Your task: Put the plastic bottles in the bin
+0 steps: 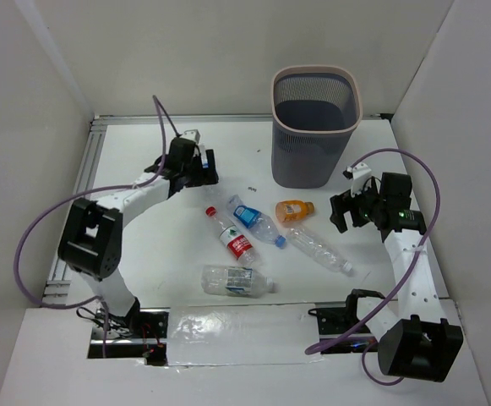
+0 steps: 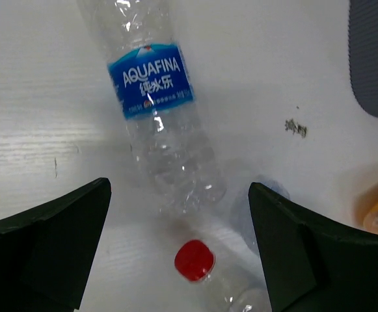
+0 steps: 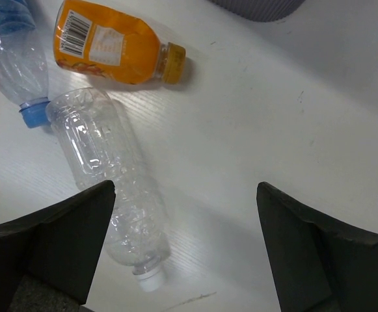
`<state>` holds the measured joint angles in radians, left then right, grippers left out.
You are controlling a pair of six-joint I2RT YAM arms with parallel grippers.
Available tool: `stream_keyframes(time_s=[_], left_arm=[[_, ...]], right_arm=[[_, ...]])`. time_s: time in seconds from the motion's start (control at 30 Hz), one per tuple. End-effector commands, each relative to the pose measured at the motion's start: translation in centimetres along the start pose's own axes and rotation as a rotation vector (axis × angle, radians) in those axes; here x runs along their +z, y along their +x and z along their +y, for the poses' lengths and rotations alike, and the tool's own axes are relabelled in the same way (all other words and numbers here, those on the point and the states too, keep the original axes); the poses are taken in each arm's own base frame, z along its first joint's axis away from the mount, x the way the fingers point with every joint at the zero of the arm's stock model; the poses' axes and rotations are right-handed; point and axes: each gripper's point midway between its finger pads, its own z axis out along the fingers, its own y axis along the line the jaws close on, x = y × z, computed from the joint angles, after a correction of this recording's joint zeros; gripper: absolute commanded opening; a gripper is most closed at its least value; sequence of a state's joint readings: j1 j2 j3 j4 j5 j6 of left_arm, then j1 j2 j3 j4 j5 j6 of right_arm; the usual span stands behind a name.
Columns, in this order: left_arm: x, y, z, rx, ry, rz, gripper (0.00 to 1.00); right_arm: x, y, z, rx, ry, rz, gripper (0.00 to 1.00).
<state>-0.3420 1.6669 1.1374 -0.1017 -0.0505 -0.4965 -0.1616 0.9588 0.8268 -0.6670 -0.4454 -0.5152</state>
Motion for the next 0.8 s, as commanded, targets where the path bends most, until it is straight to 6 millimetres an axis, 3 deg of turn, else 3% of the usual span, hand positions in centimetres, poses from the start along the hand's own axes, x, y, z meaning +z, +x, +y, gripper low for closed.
stream_keyframes(time_s=[0.0, 0.07, 0.1, 0.2, 0.47, 0.6, 0.63, 0.67, 0.77], left_arm=[[1.9, -3.4, -0.1, 0.028, -0.089, -0.086, 1.00], [3.0, -2.6, -0.3, 0.056, -0.125, -0.043, 1.00], [4.2, -2.8, 0.5, 0.061, -0.182, -0.037, 1.00], [6.0, -1.0, 1.3, 0.080, -0.235, 0.028, 1.00], [8.6, 2.5, 2.9, 0.064, -0.294, 0.128, 0.97], [8.4, 2.8, 2.3, 0.061, -0.279, 0.133, 0.74], [8.5, 2.6, 2.2, 0.059, -0.275, 0.125, 0.59], [8.0, 2.4, 1.9, 0.057, -0.263, 0.121, 0.52], [5.7, 0.0, 0.8, 0.062, -0.220, 0.062, 0.32]], right_arm=[[-0.5, -0.2, 0.7, -0.014, -0.029, -0.014, 0.96], [-0.5, -0.2, 0.7, -0.015, -0.029, -0.014, 0.96], [-0.5, -0.2, 0.7, -0.015, -0.029, -0.014, 0.96], [-0.7, -0.3, 0.6, -0.013, -0.026, -0.025, 0.97], [-1.4, -1.6, 2.4, -0.111, -0.134, -0.079, 0.99], [-1.6, -0.7, 4.3, -0.273, -0.241, -0.103, 0.99], [-1.6, -0.3, 4.3, -0.333, -0.245, -0.103, 0.99], [-1.4, 0.1, 4.3, -0.357, -0.250, -0.099, 0.99], [-1.0, 1.0, 4.0, -0.400, -0.249, -0.068, 0.99]])
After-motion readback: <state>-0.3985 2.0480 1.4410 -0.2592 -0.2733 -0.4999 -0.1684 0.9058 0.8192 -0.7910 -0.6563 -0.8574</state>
